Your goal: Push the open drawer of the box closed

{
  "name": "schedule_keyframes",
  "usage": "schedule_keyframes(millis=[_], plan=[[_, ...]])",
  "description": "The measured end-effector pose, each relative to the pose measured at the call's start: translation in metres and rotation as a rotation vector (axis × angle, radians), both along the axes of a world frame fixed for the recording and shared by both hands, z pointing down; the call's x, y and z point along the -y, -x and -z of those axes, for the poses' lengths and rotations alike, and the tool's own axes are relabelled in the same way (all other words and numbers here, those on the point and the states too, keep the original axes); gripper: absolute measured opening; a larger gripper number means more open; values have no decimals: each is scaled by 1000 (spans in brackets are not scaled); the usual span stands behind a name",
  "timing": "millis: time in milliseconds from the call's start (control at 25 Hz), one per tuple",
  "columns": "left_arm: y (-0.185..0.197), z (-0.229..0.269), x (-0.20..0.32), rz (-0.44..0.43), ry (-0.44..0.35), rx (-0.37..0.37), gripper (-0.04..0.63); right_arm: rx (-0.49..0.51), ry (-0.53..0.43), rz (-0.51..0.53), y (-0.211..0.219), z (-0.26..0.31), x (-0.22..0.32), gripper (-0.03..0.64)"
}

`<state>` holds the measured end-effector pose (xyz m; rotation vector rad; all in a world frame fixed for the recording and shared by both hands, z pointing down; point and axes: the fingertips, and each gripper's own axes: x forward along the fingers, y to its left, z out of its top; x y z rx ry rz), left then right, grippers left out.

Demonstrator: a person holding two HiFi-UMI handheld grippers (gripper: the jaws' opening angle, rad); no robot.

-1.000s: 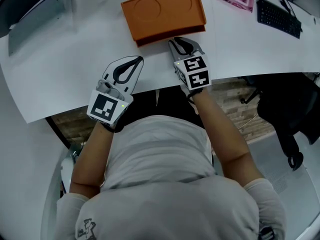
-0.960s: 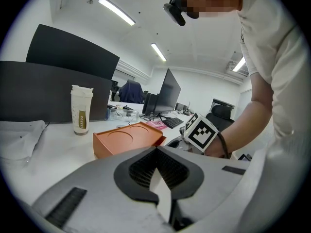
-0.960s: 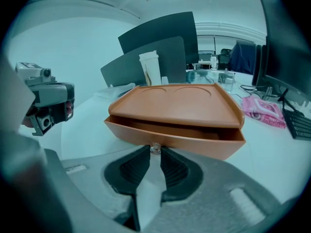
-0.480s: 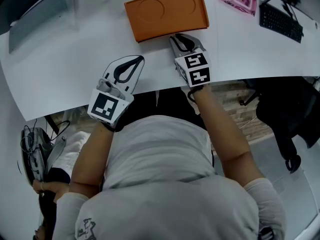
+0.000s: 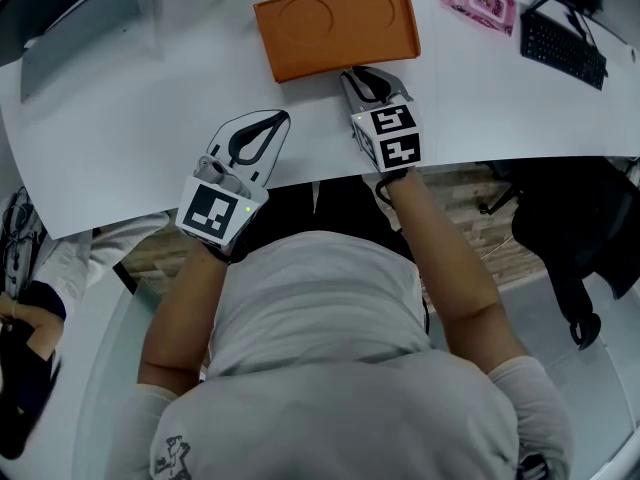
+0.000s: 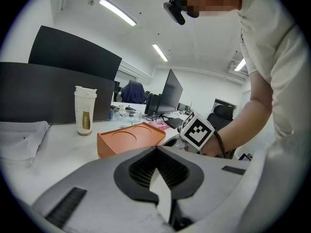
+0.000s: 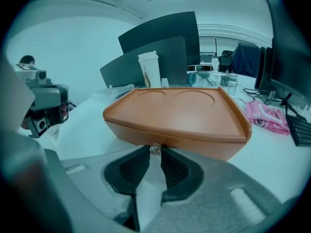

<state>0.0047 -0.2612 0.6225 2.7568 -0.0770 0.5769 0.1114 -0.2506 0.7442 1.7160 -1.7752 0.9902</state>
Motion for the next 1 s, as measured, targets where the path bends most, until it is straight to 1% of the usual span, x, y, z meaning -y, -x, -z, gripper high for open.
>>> schedule_keyframes(millis=[80, 240, 440, 560, 680, 800, 1000], plan=[[1, 0, -1, 1, 1, 0, -2, -3, -4, -6, 0, 1, 0, 78], [3, 4, -3, 0, -3, -2, -2, -11, -17, -19, 0, 6, -3, 120], [5, 13, -5, -4, -38, -25, -2, -23, -45, -36, -1, 23, -8, 121], [4, 29, -6, 1, -37, -40, -2, -32, -71, -48, -2, 43, -13, 121], [0, 52, -3, 14, -38, -68, -2, -53, -122, -58, -4, 71, -15, 120], [-4, 71, 4, 15, -80, -99, -2, -85, -191, -61, -9, 104, -10, 106], [-5, 113, 8, 19, -131, -135, -2, -113, -287, -55, -3, 162, -12, 77]])
